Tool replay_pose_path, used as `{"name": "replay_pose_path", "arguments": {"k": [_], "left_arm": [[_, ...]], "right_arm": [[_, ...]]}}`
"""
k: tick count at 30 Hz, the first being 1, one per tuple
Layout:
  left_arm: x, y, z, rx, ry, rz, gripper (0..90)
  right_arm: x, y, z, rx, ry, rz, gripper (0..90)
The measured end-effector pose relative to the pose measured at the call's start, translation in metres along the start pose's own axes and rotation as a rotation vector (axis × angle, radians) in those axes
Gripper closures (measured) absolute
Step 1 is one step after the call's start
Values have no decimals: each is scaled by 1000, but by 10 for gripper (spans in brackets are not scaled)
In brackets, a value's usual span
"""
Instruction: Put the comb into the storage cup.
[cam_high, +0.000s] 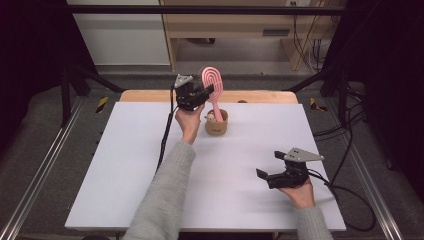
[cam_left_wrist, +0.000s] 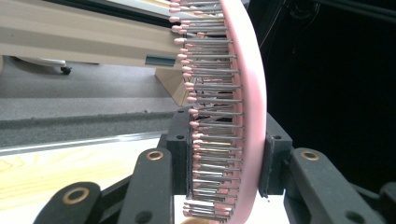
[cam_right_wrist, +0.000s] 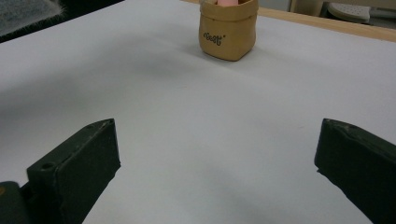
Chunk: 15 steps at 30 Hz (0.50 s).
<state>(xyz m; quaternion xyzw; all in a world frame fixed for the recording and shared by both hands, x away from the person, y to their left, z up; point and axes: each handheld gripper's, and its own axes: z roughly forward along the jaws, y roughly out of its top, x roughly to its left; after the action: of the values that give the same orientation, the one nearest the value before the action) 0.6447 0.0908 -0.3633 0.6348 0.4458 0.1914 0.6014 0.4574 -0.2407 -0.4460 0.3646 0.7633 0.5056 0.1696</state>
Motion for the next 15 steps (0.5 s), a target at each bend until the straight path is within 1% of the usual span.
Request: {"name": "replay_pose_path", "arguments": {"k": [2,5,9,13,15], "left_arm": [[1,-3,0,-5,0,-8,637],[4,-6,0,2,0,-17,637],[5,-12,0,8,0,-12,637],[8,-17,0,12,4,-27,636],[9,-18,-1,16,8,-26,636]], "right_arm": [[0,0,0,4,0,0,3],[0,0,1,4,-1,-1,3],[0,0,1,6,-3,-5,3],[0,-1,1,7,-2,-2,3],[0,-1,1,6,-3,-3,3]]}}
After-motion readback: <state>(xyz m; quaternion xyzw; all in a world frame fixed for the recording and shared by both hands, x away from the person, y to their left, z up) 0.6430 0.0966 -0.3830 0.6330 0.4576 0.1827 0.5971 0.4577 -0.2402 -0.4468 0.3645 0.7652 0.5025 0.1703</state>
